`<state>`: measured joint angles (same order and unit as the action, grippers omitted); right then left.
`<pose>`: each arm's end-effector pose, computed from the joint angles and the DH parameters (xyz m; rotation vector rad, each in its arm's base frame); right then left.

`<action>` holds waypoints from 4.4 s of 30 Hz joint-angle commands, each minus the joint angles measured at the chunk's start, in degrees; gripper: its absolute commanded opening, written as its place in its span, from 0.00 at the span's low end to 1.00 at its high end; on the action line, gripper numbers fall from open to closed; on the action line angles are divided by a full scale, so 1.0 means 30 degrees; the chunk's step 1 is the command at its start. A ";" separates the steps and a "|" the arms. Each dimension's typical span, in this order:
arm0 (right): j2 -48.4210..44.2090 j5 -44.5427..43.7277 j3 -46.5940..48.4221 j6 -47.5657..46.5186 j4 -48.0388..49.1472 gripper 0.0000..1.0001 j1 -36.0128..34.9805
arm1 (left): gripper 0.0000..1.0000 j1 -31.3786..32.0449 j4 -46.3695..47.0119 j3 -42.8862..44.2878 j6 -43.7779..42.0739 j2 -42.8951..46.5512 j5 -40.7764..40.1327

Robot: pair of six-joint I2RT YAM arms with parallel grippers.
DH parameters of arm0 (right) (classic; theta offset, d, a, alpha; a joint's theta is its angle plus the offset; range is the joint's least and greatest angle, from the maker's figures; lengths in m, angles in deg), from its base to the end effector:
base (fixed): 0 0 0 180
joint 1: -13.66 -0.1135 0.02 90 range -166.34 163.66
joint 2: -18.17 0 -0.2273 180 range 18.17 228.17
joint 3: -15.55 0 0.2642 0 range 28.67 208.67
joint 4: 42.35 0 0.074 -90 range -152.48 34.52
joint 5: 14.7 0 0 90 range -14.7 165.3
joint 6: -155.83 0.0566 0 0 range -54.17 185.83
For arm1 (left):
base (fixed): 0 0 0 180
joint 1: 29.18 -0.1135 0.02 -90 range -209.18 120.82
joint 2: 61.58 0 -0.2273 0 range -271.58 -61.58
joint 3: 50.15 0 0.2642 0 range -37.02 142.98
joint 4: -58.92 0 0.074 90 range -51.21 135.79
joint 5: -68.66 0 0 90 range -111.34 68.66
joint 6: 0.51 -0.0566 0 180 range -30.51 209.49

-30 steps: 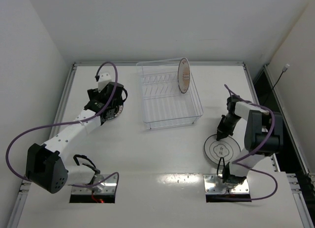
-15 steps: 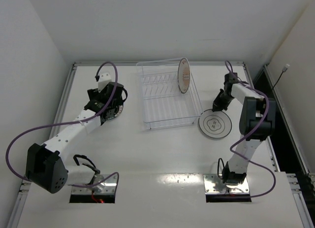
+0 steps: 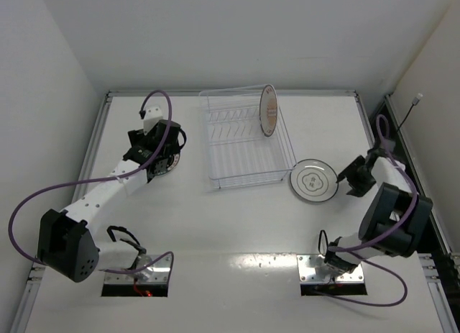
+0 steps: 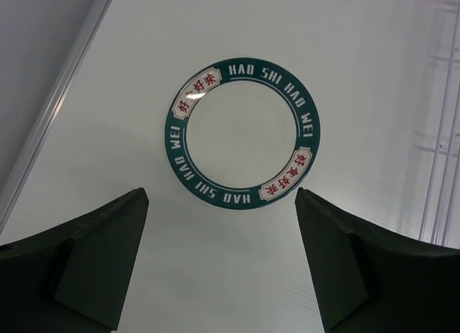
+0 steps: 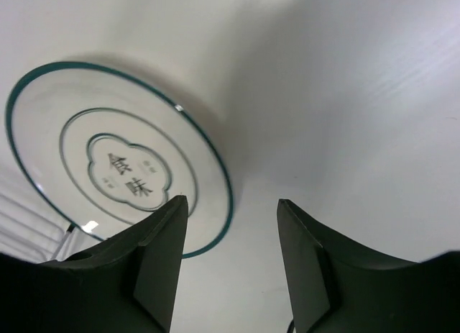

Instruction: Load the plates into the dish rack

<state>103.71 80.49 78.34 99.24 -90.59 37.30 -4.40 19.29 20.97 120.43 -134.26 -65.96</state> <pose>0.2663 -0.1110 0.1147 1.3251 2.4826 0.1672 0.2913 -0.0907 0.2480 -0.4884 2.0146 0.3072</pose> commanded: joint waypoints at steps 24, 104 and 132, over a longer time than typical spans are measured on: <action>0.4508 0.6417 -0.1760 -0.0824 0.3179 0.00 0.1671 | 0.82 0.0062 0.0338 0.0150 -0.0088 -0.0059 0.0020; 1.0315 -1.5910 2.1178 -0.5570 -0.1946 0.27 -1.9068 | 0.91 -0.0433 -0.0363 0.0326 0.1198 -0.0967 -0.2614; -0.2905 -0.9056 1.0104 -0.5540 0.0044 0.38 -2.0799 | 0.80 -1.1684 -0.0778 0.1849 0.2988 -1.0808 1.2556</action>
<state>99.03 52.01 108.35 82.41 -92.91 -25.11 -37.61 16.08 25.87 130.49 -164.38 -33.59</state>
